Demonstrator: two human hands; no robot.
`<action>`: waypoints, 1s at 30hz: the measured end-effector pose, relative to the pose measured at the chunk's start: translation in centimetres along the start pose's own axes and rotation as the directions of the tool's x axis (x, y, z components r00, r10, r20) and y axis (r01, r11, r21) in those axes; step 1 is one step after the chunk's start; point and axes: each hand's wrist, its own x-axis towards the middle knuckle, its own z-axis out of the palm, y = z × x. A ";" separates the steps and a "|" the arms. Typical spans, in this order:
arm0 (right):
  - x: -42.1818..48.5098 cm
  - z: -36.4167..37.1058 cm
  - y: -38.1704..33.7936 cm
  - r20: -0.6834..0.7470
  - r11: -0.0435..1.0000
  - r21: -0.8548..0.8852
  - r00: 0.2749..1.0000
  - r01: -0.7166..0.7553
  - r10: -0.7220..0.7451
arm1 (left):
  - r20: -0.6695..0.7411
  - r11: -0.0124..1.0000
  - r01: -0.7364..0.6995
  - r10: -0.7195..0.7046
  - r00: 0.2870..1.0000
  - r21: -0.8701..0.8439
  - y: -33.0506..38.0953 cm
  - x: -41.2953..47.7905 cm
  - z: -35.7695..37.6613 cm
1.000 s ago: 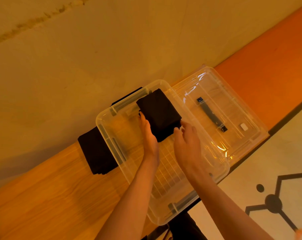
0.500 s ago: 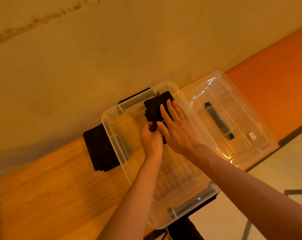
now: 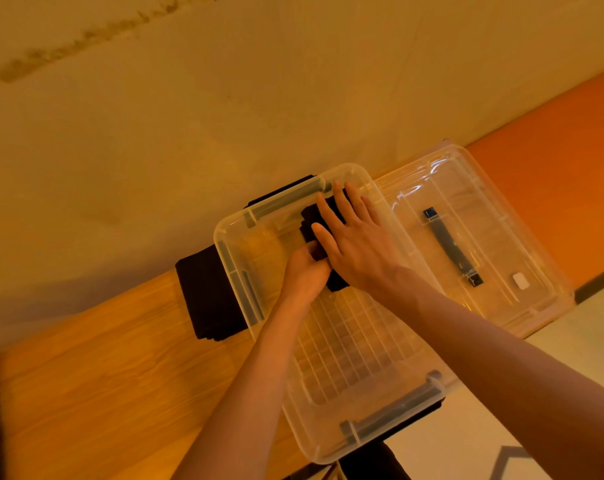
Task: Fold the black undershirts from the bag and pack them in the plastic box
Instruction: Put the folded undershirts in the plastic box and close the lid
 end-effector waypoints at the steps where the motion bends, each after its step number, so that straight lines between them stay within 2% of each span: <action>1: 0.2 0.1 0.1 0.020 1.000 0.014 1.000 -0.004 0.003 | -0.007 1.000 -0.009 0.009 1.000 -0.007 -0.1 0.1 -0.2; 3: 0.3 0.5 0.3 0.054 0.999 0.045 0.998 -0.015 0.013 | -0.138 0.992 -0.054 0.038 0.990 -0.111 -1.0 0.0 -0.7; 5: 0.3 1.0 0.6 0.057 0.998 0.054 0.998 -0.021 0.018 | -0.318 0.956 -0.140 0.053 0.947 -0.259 -1.7 -0.1 -0.8; 6: 0.2 1.3 0.7 0.048 0.999 0.044 0.999 -0.023 0.021 | -0.340 0.944 -0.168 0.065 0.938 -0.283 -1.9 -0.2 -0.6; 8: 0.1 1.9 0.7 0.017 1.000 0.005 1.000 -0.024 0.024 | -0.271 0.930 -0.184 0.097 0.958 -0.318 -2.0 0.1 0.4; 12: -0.3 3.0 0.6 -0.032 0.997 -0.068 0.999 -0.028 0.026 | -0.103 0.885 -0.092 0.050 0.993 -0.456 -2.4 1.4 2.7; 15: -0.3 3.5 1.1 -0.062 0.995 -0.091 0.998 -0.033 0.028 | -0.072 0.862 -0.070 0.040 0.997 -0.502 -2.5 1.8 3.7; 19: -0.4 3.7 1.9 -0.075 0.994 -0.064 0.994 -0.086 0.081 | -0.118 0.861 -0.101 0.047 0.992 -0.499 -2.3 1.8 4.3; 25: -0.7 3.0 1.5 -0.083 0.994 -0.068 0.993 -0.091 0.086 | -0.193 0.865 -0.165 0.081 0.978 -0.474 -2.7 1.1 4.6; 30: -1.3 3.7 1.8 -0.076 0.995 -0.050 0.994 -0.087 0.084 | -0.127 0.872 -0.173 0.128 0.984 -0.458 -3.5 0.7 4.6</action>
